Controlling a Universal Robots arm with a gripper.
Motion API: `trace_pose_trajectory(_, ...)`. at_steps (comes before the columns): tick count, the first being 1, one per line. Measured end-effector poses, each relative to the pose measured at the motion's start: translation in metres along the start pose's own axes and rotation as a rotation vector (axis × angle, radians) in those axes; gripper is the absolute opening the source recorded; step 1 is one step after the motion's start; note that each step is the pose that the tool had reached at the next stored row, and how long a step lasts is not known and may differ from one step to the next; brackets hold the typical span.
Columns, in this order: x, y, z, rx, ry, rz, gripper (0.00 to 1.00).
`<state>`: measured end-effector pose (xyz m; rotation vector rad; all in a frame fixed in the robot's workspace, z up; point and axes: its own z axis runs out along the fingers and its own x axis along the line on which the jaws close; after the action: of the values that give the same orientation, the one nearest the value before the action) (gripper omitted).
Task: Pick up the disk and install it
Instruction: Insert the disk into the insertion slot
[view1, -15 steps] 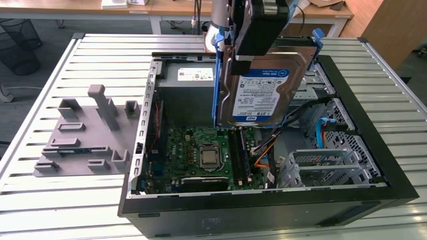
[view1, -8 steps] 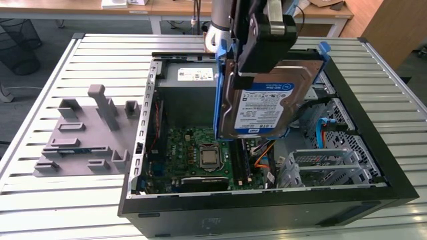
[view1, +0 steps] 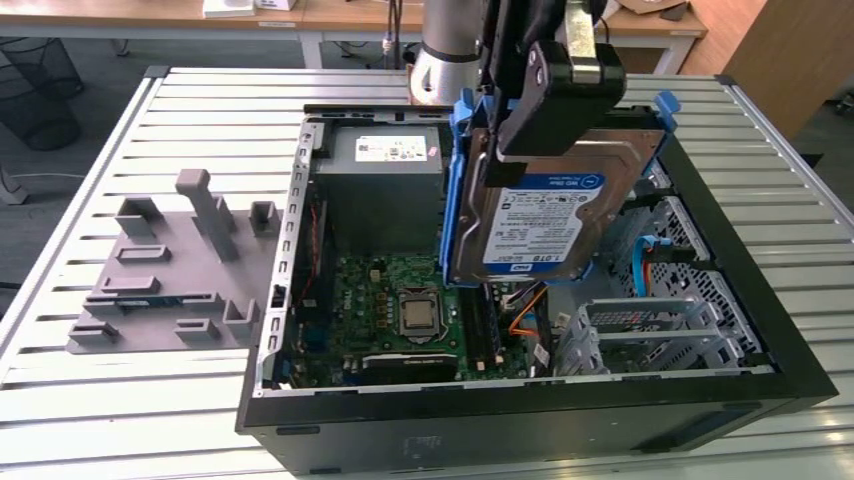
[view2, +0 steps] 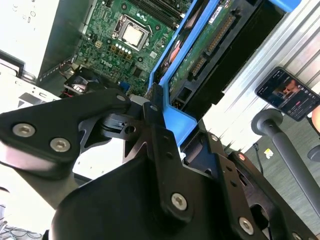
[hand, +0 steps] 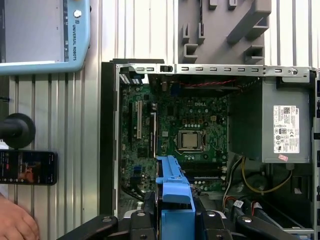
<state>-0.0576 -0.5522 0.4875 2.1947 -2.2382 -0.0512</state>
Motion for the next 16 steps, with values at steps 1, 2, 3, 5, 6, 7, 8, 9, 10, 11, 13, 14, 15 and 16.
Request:
trace_pose_trajectory(1, 0.0, 0.0, 0.0, 0.0, 0.0001, 0.0, 0.37)
trace_pose_trajectory(2, 0.0, 0.0, 0.0, 0.0, 0.0001, 0.0, 0.37)
trace_pose_trajectory(3, 0.0, 0.0, 0.0001, 0.0001, -0.0001, 0.0, 0.37)
trace_pose_trajectory(5, 0.0, -0.0001, 0.0001, 0.0, -0.0001, 0.0, 0.37)
trace_pose_trajectory(6, 0.0, -0.0001, 0.0001, 0.0, -0.0001, 0.0, 0.37)
trace_pose_trajectory(7, 0.0006, -0.0001, 0.0003, 0.0001, -0.0002, 0.0, 0.37)
trace_pose_trajectory(8, 0.0018, -0.0002, 0.0003, 0.0001, -0.0001, 0.0, 0.37)
trace_pose_trajectory(9, 0.004, -0.0003, 0.0004, 0.0, 0.0, 0.0, 0.37)
trace_pose_trajectory(10, 0.007, -0.0004, 0.0006, 0.0001, -0.0001, 0.0, 0.37)
trace_pose_trajectory(11, 0.0102, -0.0007, 0.0008, 0.0, -0.0001, 0.0, 0.37)
trace_pose_trajectory(13, 0.0145, -0.0022, 0.0014, 0.0, -0.0001, 0.0, 0.37)
trace_pose_trajectory(14, 0.0154, -0.0041, 0.0017, 0.0001, -0.0001, 0.0, 0.37)
trace_pose_trajectory(15, 0.016, -0.0064, 0.0022, 0.0001, -0.0003, 0.0, 0.37)
trace_pose_trajectory(16, 0.0163, -0.0093, 0.0025, 0.0001, -0.0003, 0.0, 0.37)
